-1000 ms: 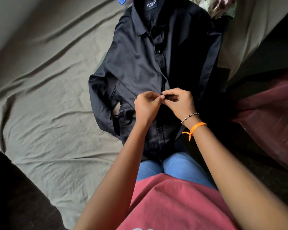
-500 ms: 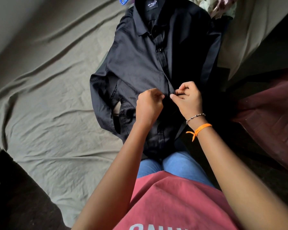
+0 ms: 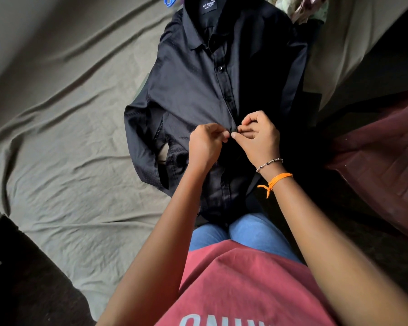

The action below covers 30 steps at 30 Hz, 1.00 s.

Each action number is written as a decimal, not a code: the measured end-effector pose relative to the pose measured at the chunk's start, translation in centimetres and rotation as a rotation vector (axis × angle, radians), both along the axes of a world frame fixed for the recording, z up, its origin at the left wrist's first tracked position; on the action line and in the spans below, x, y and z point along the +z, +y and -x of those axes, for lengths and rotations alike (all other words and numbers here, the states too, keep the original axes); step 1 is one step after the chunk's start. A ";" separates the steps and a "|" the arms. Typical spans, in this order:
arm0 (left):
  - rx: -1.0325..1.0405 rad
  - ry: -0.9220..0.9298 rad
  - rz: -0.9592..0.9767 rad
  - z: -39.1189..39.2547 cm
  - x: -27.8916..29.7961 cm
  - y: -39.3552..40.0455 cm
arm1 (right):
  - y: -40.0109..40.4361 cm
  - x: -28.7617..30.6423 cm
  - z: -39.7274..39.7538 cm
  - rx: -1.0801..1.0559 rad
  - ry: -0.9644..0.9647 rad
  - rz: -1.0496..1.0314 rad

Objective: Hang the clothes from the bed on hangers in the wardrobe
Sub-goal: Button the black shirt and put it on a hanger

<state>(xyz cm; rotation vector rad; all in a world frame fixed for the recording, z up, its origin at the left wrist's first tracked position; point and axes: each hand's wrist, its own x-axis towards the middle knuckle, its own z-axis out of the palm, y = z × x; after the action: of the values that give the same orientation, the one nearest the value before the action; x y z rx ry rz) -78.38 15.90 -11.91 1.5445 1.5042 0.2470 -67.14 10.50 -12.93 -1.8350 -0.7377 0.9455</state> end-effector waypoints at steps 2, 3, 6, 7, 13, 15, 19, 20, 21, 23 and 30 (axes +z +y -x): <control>0.001 -0.006 0.020 0.2 -0.3 0.2 | -0.1 0.1 0.0 0.004 0.024 0.009; 0.003 -0.011 0.032 0.3 -0.5 0.3 | -0.1 0.2 0.0 -0.005 0.049 0.011; -0.005 -0.047 0.076 0.4 -0.8 0.4 | 0.0 0.2 -0.4 -0.024 0.135 0.029; -0.014 -0.054 0.081 0.3 -0.9 0.4 | 0.1 0.2 -0.5 -0.008 0.126 0.040; -0.093 -0.067 0.144 0.5 -0.7 1.1 | 0.7 -0.2 0.0 0.031 0.007 0.039; -0.031 -0.099 0.191 0.5 -0.8 1.2 | 0.8 -0.3 0.1 0.055 -0.036 0.027; 0.074 -0.142 0.195 0.5 -1.5 1.1 | 0.9 -0.5 0.0 0.103 -0.054 0.020; 0.073 -0.141 0.197 0.5 -1.5 1.1 | 0.9 -0.6 -0.2 0.119 -0.046 0.033; 0.050 -0.125 0.193 0.4 -1.5 1.1 | 1.0 -0.7 -0.5 0.135 -0.028 0.051; -0.044 -0.060 0.155 0.3 -1.3 1.1 | 1.2 -0.9 -1.2 0.168 0.054 0.091; -0.161 0.297 -0.174 -1.7 -0.6 0.3 | 1.8 -1.1 -2.0 0.162 0.012 0.140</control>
<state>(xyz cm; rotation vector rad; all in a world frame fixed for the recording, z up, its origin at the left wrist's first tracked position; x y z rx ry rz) -76.68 16.24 -12.50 1.8972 1.6074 0.0567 -65.10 12.25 -14.07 -1.9101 -0.8405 1.1361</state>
